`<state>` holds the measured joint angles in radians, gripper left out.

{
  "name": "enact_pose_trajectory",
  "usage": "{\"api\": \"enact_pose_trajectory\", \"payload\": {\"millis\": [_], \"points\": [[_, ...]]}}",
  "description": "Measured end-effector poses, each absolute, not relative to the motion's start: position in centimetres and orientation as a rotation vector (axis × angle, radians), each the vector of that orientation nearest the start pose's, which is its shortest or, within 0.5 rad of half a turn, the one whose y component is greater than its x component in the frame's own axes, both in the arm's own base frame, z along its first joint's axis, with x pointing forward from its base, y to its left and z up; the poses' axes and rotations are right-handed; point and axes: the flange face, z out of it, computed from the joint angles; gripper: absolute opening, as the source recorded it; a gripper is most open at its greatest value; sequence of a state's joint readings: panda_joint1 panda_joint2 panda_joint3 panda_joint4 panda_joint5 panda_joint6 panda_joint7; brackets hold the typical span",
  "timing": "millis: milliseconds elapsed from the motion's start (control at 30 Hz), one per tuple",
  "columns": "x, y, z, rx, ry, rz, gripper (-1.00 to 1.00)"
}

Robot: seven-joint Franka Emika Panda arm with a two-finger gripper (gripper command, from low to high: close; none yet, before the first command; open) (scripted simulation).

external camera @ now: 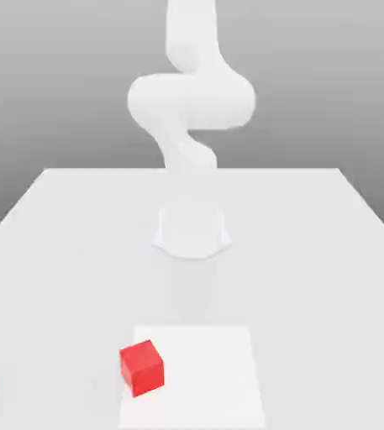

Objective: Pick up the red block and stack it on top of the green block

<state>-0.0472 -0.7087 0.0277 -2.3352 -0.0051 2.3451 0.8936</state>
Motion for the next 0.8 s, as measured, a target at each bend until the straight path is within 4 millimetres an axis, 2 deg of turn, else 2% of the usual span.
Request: {"api": "enact_pose_trajectory", "payload": {"millis": [167, 267, 367, 500, 667, 733, 800], "points": [[43.6, -2.1, 56.2, -2.387, 1.521, -0.736, 0.00], [45.4, -3.3, 49.8, -2.337, 1.710, -0.616, 0.00], [46.3, -4.6, 43.3, -2.271, 1.894, -0.493, 0.00], [46.0, -6.1, 34.9, -2.155, 2.130, -0.322, 0.00], [43.5, -7.6, 25.0, -1.960, 2.415, -0.099, 0.00], [42.4, -7.5, 21.6, -1.897, 2.492, -0.026, 0.00], [42.2, -7.5, 19.1, -1.879, 2.513, -0.006, 0.00]]}}
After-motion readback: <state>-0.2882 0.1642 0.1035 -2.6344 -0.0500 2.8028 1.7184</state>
